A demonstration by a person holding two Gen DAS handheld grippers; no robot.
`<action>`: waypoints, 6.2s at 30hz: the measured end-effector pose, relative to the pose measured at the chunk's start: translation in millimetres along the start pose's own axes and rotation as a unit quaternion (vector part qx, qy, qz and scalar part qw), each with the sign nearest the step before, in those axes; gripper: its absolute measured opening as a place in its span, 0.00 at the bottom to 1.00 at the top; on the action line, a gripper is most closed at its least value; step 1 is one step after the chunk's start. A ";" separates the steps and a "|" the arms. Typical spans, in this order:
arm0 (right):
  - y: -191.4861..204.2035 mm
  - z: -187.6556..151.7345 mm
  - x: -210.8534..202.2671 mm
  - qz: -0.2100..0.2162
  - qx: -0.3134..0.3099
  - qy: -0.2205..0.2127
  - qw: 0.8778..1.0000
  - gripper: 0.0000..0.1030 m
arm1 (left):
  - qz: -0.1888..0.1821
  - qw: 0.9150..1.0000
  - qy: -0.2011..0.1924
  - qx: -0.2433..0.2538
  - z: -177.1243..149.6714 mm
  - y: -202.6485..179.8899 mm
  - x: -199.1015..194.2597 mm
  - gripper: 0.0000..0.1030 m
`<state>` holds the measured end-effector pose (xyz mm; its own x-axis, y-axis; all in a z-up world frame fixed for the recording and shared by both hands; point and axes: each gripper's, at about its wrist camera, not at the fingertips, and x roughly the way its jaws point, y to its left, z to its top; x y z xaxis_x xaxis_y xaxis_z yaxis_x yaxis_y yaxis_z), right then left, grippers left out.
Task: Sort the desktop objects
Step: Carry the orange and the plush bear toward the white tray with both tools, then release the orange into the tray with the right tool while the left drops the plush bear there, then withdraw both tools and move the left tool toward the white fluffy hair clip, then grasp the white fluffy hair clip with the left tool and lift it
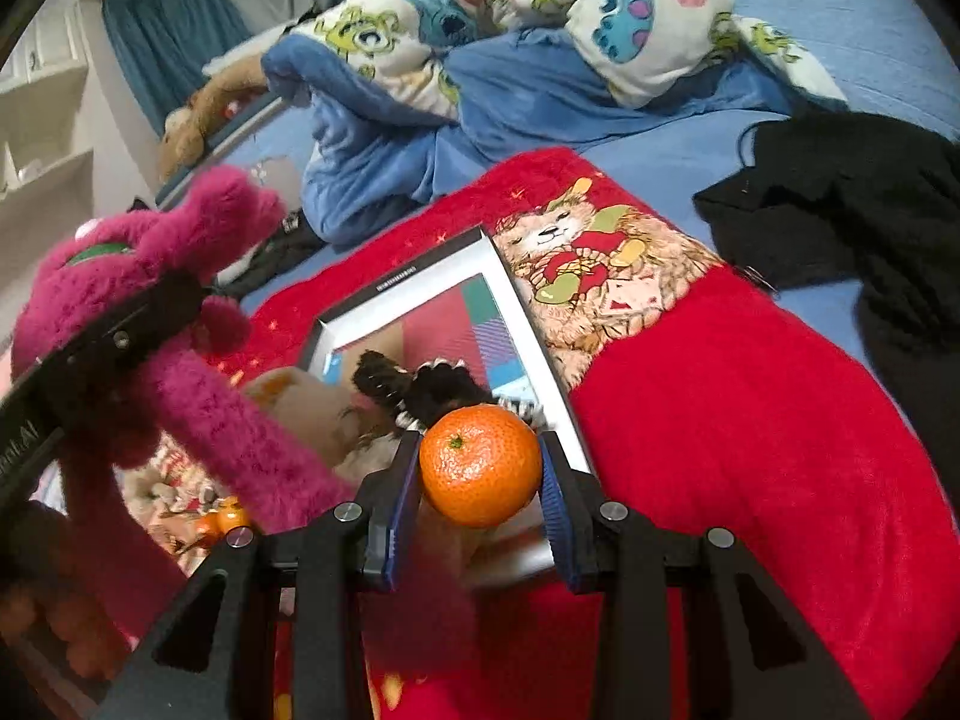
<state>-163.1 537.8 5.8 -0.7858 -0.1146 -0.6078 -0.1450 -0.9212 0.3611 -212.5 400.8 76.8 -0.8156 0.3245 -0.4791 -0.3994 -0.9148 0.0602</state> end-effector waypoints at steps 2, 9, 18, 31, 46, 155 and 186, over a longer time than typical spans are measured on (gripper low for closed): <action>-2.8 4.4 9.5 -0.001 -0.006 0.011 1.000 0.35 | 0.000 1.000 0.019 0.002 -7.4 2.0 22.8 0.66; -2.5 9.9 41.7 0.005 -0.031 0.041 0.999 0.35 | 0.006 0.999 0.036 0.009 -20.9 12.4 65.6 0.66; 9.0 7.0 54.8 -0.024 -0.048 0.044 0.998 0.35 | -0.016 1.000 0.023 -0.007 -28.5 16.1 71.9 0.67; 9.5 6.0 54.0 -0.023 -0.051 0.043 0.997 0.36 | -0.017 1.000 0.024 -0.008 -29.0 15.9 73.0 0.68; 12.1 7.7 54.2 -0.027 -0.050 0.043 0.997 0.38 | -0.028 0.999 0.019 -0.027 -29.0 22.4 71.1 0.78; 249.9 -132.4 22.6 0.136 -0.153 0.060 0.977 1.00 | 0.060 0.984 0.138 -0.099 -233.6 220.3 -171.2 1.00; 217.5 -113.3 3.9 0.133 -0.100 0.029 0.986 1.00 | 0.084 0.978 0.174 -0.079 -235.2 174.8 -143.3 1.00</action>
<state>-129.5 294.9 1.8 -0.7431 -0.3773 -0.5527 0.1875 -0.9102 0.3693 -67.0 137.9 -50.0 -0.6608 0.0898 -0.7452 -0.1805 -0.9827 0.0416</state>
